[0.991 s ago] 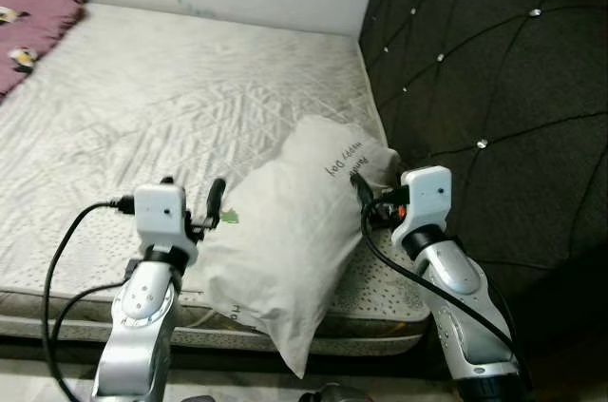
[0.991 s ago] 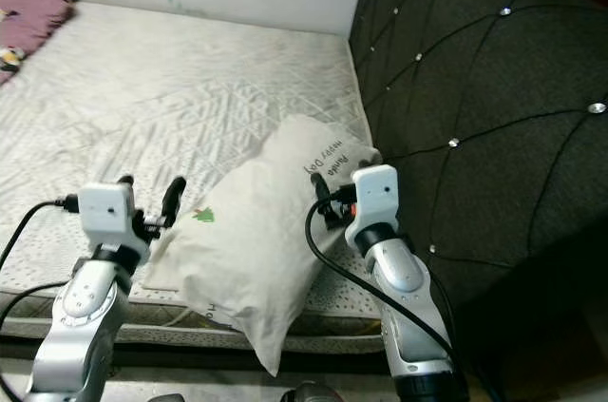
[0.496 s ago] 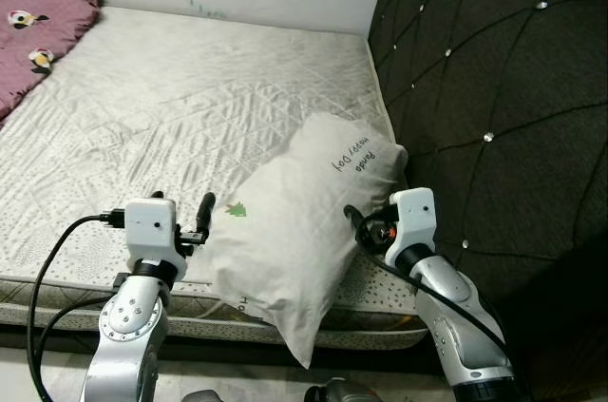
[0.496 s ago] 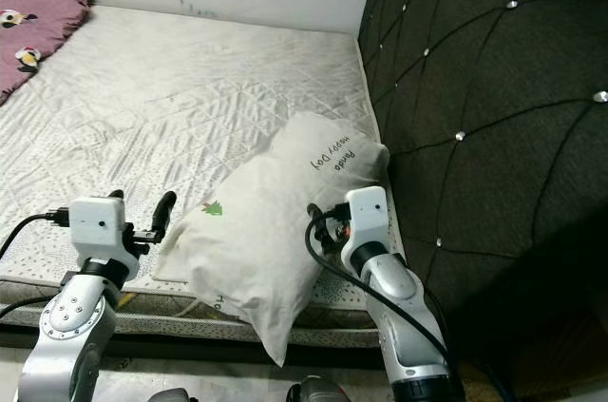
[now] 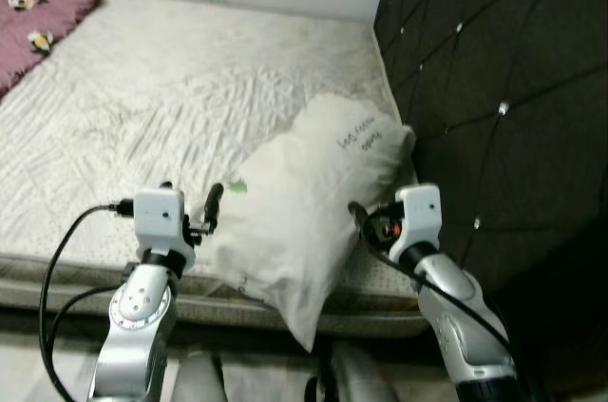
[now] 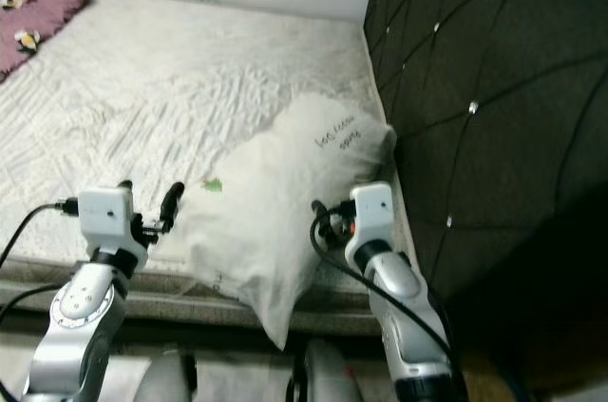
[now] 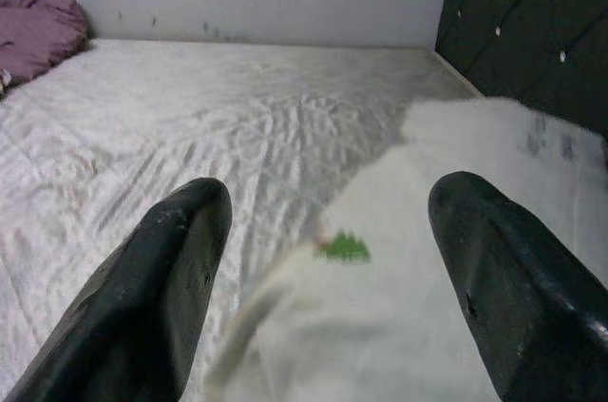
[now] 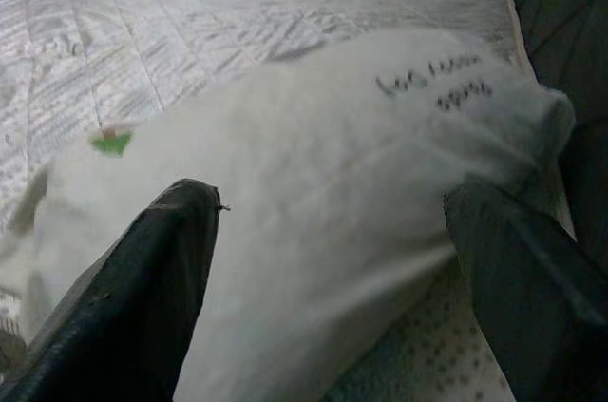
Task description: Clean up the room
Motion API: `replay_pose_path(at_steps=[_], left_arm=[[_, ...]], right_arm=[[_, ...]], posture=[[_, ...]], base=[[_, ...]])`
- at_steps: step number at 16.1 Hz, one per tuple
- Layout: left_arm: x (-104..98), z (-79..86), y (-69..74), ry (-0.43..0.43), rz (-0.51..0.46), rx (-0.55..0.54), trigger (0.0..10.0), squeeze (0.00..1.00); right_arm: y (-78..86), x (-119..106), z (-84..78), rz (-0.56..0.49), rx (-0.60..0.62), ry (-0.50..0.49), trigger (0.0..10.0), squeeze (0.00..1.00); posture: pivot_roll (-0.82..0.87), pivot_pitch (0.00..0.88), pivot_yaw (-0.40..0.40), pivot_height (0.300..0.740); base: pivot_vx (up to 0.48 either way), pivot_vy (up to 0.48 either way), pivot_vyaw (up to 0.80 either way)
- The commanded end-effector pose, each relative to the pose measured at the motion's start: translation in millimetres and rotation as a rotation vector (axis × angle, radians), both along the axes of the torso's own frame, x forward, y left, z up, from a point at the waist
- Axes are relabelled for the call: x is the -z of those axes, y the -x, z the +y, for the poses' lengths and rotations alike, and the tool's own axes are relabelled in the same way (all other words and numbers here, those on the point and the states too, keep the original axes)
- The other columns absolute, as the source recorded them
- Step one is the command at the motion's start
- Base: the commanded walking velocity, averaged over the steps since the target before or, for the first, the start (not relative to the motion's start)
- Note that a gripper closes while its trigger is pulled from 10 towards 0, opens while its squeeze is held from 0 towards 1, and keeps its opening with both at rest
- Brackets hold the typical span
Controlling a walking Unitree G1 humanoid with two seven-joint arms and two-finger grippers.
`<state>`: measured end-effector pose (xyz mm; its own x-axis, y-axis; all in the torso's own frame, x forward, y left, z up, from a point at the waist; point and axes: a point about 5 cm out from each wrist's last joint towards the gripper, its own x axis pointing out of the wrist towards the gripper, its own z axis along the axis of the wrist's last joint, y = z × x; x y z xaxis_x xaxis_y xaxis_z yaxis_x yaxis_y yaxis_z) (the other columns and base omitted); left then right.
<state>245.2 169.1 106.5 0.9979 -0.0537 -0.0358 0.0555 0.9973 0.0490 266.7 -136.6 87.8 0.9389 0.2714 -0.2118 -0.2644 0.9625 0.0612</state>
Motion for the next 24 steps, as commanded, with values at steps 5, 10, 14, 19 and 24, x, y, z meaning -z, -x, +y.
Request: replay_pose_path(at_steps=[5,10,14,19,24], left_arm=[[-4.8,-0.4,-5.8,-0.001,-0.028,-0.005,10.0,0.0],[-9.0,0.3,-8.0,0.006,-0.052,0.014,10.0,0.0],[-8.9,-1.5,-6.7,0.017,-0.058,0.037,10.0,0.0],[-8.7,-3.5,-7.5,0.024,-0.061,0.053,10.0,0.0],[-8.3,-4.3,-7.9,0.026,-0.06,0.061,10.0,0.0]], right_arm=[[-2.7,-3.8,-5.0,-0.02,0.022,0.004,10.0,0.0],[-2.6,-4.0,-4.0,-0.019,0.016,0.009,10.0,0.0],[-2.4,-3.1,-2.8,-0.014,0.004,0.012,10.0,0.0],[-2.7,-3.7,-1.7,-0.019,-0.008,0.021,10.0,0.0],[-3.2,-3.6,1.1,-0.023,-0.029,0.03,10.0,0.0]], posture=[[-0.02,0.0,-0.094,0.626],[-0.02,0.0,-0.096,0.626],[-0.02,0.0,-0.097,0.626],[-0.02,0.0,-0.098,0.626],[-0.01,0.0,-0.1,0.626]], base=[[0.0,0.0,0.0],[0.0,0.0,0.0],[0.139,0.0,0.0],[0.32,0.0,0.0],[0.423,0.0,0.0]])
